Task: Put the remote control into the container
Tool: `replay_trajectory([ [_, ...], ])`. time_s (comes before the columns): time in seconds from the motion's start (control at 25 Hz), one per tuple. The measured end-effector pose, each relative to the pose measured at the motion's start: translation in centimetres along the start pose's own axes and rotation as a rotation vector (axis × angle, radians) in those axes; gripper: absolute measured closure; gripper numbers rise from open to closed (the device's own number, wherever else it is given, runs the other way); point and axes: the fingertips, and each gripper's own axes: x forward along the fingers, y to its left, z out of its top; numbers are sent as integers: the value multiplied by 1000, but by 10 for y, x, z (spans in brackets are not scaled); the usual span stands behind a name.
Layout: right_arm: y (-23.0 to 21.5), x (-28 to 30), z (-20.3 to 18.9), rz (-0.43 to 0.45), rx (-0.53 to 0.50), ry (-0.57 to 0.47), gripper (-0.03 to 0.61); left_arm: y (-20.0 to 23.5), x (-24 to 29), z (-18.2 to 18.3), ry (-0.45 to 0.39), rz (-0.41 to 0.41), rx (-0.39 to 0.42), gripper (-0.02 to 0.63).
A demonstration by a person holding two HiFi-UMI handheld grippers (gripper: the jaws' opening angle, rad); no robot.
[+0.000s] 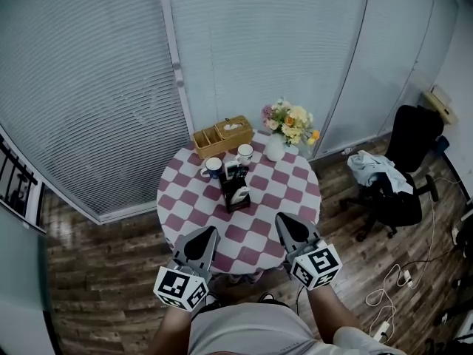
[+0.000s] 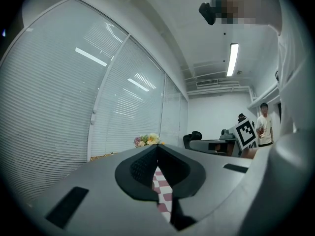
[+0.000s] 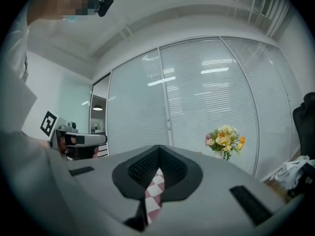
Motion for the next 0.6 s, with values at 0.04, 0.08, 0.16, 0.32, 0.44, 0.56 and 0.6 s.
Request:
replay_trajectory([
  [0.04, 1, 0, 0, 0, 0, 1, 569, -1, 0, 0, 0, 0, 1, 604],
  [0.08, 1, -1, 0, 0, 1, 2, 569, -1, 0, 1, 1, -2, 3, 605],
  [0.16, 0, -1, -1, -2, 5, 3, 569, -2, 1, 0, 3, -4, 4, 604],
  [0.32, 0, -1, -2, -3, 11, 12, 569, -2, 1, 0, 6, -2, 2, 605],
  [0.44, 1, 0, -5, -6, 7, 21, 569, 1, 1, -2, 10, -2, -5, 605],
  [0.56, 2, 1, -6, -6, 2, 24, 569, 3, 1, -3, 10, -2, -6, 604],
  [0.6, 3, 2, -6, -5, 1, 24, 569, 3, 1, -3, 9, -2, -6, 605],
])
